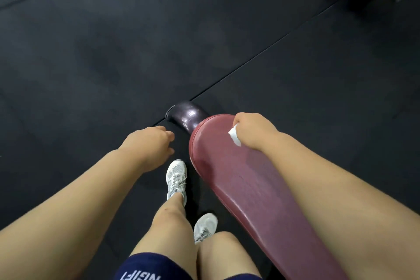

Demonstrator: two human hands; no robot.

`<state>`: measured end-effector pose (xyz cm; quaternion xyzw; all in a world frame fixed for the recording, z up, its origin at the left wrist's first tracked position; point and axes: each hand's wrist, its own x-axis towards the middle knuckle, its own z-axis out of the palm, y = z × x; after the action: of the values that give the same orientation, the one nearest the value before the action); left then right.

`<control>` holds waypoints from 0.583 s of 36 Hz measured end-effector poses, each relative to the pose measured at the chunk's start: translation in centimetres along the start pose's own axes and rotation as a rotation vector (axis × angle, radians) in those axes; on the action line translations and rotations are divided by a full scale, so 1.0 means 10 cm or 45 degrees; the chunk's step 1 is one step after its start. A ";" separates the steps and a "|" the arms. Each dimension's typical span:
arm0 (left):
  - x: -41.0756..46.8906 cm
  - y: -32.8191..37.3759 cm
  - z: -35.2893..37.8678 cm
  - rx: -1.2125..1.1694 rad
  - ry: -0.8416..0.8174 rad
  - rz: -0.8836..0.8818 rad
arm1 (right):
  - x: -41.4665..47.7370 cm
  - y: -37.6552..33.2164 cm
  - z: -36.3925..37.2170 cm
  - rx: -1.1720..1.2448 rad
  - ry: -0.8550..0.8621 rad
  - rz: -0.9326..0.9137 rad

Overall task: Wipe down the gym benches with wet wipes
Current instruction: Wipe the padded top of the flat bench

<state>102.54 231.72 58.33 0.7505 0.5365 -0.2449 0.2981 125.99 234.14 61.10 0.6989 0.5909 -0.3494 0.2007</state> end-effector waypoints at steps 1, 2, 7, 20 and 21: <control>-0.10 0.09 -0.05 0.015 0.017 0.013 | -0.15 0.05 -0.03 0.037 0.046 0.021; -0.19 0.19 -0.08 0.028 0.042 0.030 | -0.28 0.12 -0.06 0.068 0.095 0.035; -0.59 0.75 -0.16 0.086 0.098 0.138 | -0.94 0.56 0.01 0.058 0.273 0.108; -1.43 2.38 -0.78 0.518 0.105 0.501 | -2.78 1.78 0.11 0.729 0.600 0.497; -1.49 2.50 -0.86 0.551 0.119 0.536 | -2.88 1.84 0.10 0.746 0.634 0.565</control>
<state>122.17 221.82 79.23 0.9017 0.3178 -0.2514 0.1505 141.85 209.66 78.91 0.8990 0.3329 -0.2718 -0.0843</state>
